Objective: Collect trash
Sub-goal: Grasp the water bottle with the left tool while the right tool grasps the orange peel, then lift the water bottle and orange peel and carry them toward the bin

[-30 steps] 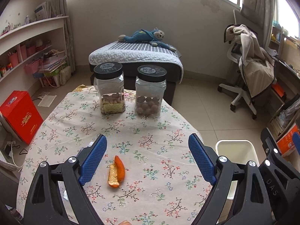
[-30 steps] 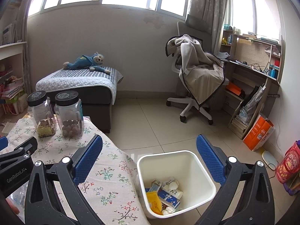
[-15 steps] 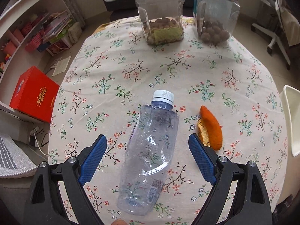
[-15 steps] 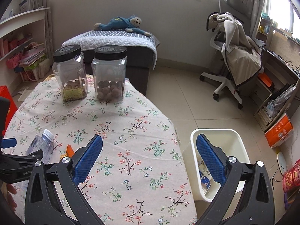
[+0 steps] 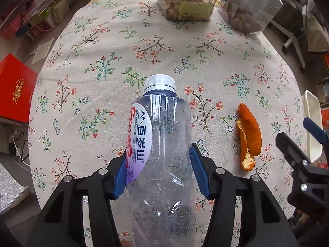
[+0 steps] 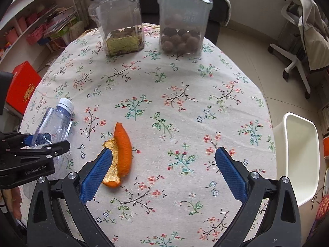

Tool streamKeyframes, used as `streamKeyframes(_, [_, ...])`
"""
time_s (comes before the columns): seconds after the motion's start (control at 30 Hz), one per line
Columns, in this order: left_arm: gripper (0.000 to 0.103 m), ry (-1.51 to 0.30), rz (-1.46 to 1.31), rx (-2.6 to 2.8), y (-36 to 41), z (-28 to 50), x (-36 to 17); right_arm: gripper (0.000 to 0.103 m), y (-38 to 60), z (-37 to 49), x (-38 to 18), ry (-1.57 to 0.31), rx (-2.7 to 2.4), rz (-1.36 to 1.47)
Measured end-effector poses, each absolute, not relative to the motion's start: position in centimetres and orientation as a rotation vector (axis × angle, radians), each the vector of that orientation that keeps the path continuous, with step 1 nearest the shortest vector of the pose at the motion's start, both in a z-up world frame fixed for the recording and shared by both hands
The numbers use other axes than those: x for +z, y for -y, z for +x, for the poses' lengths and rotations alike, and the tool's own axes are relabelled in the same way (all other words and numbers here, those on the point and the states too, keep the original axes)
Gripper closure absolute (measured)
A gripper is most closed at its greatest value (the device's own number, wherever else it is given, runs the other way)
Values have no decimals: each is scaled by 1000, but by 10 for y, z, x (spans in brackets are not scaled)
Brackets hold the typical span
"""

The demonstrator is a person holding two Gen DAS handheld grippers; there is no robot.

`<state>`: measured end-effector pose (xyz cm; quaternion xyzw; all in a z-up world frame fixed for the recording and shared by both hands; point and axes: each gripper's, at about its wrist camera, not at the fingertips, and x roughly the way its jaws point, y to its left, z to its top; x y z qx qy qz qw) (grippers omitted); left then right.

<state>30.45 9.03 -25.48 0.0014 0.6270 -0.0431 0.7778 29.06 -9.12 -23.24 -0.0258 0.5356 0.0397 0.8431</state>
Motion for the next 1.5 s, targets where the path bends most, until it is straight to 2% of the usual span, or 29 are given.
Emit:
streamKeyframes(0.3, [49, -1247, -66, -68, -129, 287, -211, 9, 52, 295, -263, -1205, 175, -141])
streamKeyframes(0.37, [49, -1227, -69, -57, -131, 286, -205, 33, 49, 297, -269, -1223, 195, -146])
streamKeyframes(0.4, [49, -1215, -69, -51, -132, 288, -202, 51, 50, 297, -267, -1209, 197, -143])
streamKeyframes(0.43, [49, -1203, -70, -45, -133, 288, -199, 73, 50, 297, -264, -1203, 210, -130])
streamKeyframes(0.47, [49, -1190, -72, -40, -133, 289, -196, 83, 52, 298, -262, -1204, 220, -112])
streamKeyframes(0.87, [48, -950, -132, 10, -137, 283, -152, 86, 72, 292, -177, -892, 263, 68])
streamKeyframes(1.27, [48, -718, -116, 98, -120, 259, -120, 86, 86, 267, -138, -655, 200, 31])
streamKeyframes(1.5, [48, -589, -50, 131, -88, 238, -108, 86, 101, 253, -121, -581, 162, 23])
